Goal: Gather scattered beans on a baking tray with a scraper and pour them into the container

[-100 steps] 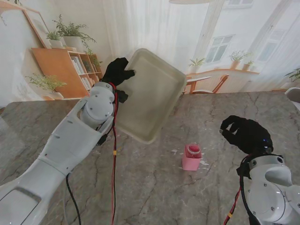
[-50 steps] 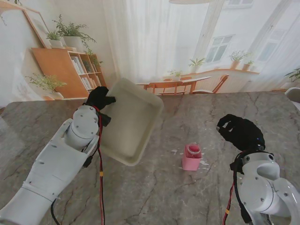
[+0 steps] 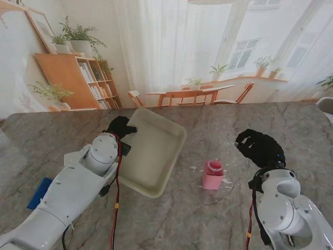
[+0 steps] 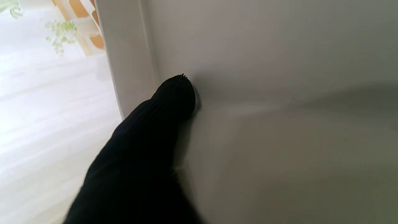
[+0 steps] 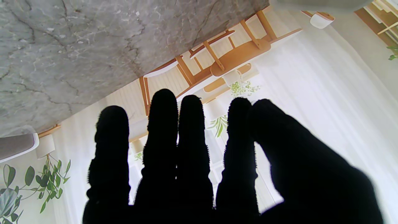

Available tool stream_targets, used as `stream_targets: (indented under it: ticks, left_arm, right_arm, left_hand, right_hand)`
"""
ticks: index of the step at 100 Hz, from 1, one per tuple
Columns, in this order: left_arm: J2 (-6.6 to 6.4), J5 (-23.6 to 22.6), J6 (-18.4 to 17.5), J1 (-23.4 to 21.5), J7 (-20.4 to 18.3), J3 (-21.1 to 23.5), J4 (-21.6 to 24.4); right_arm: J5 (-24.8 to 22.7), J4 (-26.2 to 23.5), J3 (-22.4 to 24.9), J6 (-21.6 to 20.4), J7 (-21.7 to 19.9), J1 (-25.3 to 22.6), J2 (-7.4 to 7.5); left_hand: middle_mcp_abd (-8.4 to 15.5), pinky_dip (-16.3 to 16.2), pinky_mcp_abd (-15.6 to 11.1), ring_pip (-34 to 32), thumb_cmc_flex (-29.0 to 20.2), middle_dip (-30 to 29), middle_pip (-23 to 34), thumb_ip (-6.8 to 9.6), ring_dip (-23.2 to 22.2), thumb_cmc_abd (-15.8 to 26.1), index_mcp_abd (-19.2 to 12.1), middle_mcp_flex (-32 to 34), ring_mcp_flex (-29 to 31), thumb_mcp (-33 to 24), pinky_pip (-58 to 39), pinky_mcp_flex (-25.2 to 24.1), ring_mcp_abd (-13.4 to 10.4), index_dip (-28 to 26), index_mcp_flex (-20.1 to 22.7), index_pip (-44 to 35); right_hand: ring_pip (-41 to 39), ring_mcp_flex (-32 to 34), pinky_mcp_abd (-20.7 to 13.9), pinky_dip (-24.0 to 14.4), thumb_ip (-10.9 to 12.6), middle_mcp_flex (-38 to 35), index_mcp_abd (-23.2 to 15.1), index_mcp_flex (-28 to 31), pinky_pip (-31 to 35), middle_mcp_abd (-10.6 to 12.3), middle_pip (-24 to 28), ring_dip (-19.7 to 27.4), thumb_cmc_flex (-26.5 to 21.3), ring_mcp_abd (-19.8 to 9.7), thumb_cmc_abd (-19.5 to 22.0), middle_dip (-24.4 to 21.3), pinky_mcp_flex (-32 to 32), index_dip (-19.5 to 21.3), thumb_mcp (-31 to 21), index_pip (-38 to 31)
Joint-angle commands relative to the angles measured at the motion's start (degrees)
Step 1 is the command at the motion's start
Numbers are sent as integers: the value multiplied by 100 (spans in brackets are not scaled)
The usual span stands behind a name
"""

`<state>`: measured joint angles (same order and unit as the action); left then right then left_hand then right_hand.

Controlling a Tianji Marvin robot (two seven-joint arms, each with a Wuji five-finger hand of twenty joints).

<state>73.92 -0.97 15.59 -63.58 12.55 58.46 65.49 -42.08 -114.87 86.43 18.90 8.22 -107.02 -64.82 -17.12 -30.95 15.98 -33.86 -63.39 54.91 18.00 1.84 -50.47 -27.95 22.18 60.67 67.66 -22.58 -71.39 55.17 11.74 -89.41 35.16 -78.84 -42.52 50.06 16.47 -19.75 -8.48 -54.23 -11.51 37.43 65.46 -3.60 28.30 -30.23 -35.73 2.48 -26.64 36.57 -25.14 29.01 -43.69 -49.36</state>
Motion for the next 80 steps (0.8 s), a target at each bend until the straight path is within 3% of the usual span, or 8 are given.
stream_targets:
  ticks: [1, 10, 18, 45, 53, 61, 71, 80]
  left_arm:
    - [106, 43, -117, 68, -91, -119, -123]
    - [165, 126, -247, 174, -107, -266, -342]
    - [220, 210, -342, 258, -103, -370, -496]
    - [361, 369, -581, 520, -225, -704, -1008]
    - [371, 370, -627, 547, -269, -756, -1090]
    - [355, 293, -646, 562, -318, -806, -1138]
    - [349, 283, -653, 572, -376, -827, -1176]
    - [338, 325, -624, 587, -488, -852, -1190]
  right_arm:
    - [41, 86, -44, -18, -71, 5, -42]
    - [93, 143, -77, -31, -84, 37, -41]
    - [111, 179, -90, -45, -99, 63, -38]
    - [164, 261, -141, -82, -152, 125, -28]
    - [174, 303, -146, -121, -210, 147, -16]
    - [193, 340, -152, -134, -244, 170, -10]
    - [227, 373, -170, -111, -229, 193, -16]
    - [240, 380, -186, -103, -215, 196, -19]
  left_hand:
    - [324, -114, -1864, -284, -458, -83, 210, -88, -47, 300, 89, 138, 315, 167, -878, 273, -1105, -54, -327, 590]
    - [337, -70, -1830, -193, -540, -140, 267, -223, -42, 334, -1, 66, 293, 444, -809, 253, -1073, -54, -420, 1002]
    - [317, -58, -1791, -143, -535, -155, 251, -247, -67, 428, -69, -11, 268, 618, -760, 236, -1052, -9, -552, 1350]
    - [188, -19, -1555, 78, -639, -648, 224, -304, -86, 567, -304, -415, 49, 1204, -451, 156, -840, 901, -874, 2492]
    - [83, 5, -1232, 377, -637, -1306, 241, -291, 59, 633, -344, -730, -246, 1464, -19, 27, -572, 1198, -920, 2904]
    - [21, -110, -1118, 472, -575, -2242, 275, -292, 223, 724, -426, -1001, -544, 1618, 308, -151, -454, 1456, -967, 3399]
    - [-87, -115, -736, 712, -401, -2555, -23, -287, 486, 968, -468, -1339, -1148, 1763, 879, -589, -144, 2211, -909, 4469]
    - [-155, -86, -310, 867, -216, -2763, -243, -248, 997, 1355, -371, -1551, -1596, 2003, 1290, -1007, 143, 3186, -701, 5506]
  right_hand:
    - [8, -59, 1, -34, -213, 69, -93, -155, 36, 35, -5, 41, 37, -57, -80, -8, 71, -115, -151, -39]
    - [9, -61, 6, -35, -212, 70, -92, -140, 35, 33, -7, 42, 32, -57, -83, -9, 74, -110, -151, -47]
    - [9, -62, 3, -35, -212, 72, -98, -144, 35, 38, -8, 41, 29, -50, -80, -9, 75, -110, -149, -44]
    - [7, -65, -3, -39, -213, 78, -95, -140, 38, 40, -6, 40, 28, -59, -82, -6, 77, -106, -153, -49]
    - [6, -62, -2, -40, -213, 80, -93, -155, 40, 34, -6, 40, 31, -57, -80, -6, 76, -111, -152, -40]
    - [10, -68, -4, -40, -212, 83, -83, -147, 41, 33, -7, 42, 29, -51, -85, -7, 72, -106, -152, -48]
    - [8, -67, -6, -39, -212, 80, -94, -157, 37, 32, -4, 42, 27, -52, -80, -6, 82, -111, -155, -40]
    - [3, -70, -4, -41, -212, 85, -95, -157, 39, 33, -4, 39, 24, -50, -78, -6, 82, -113, -154, -38]
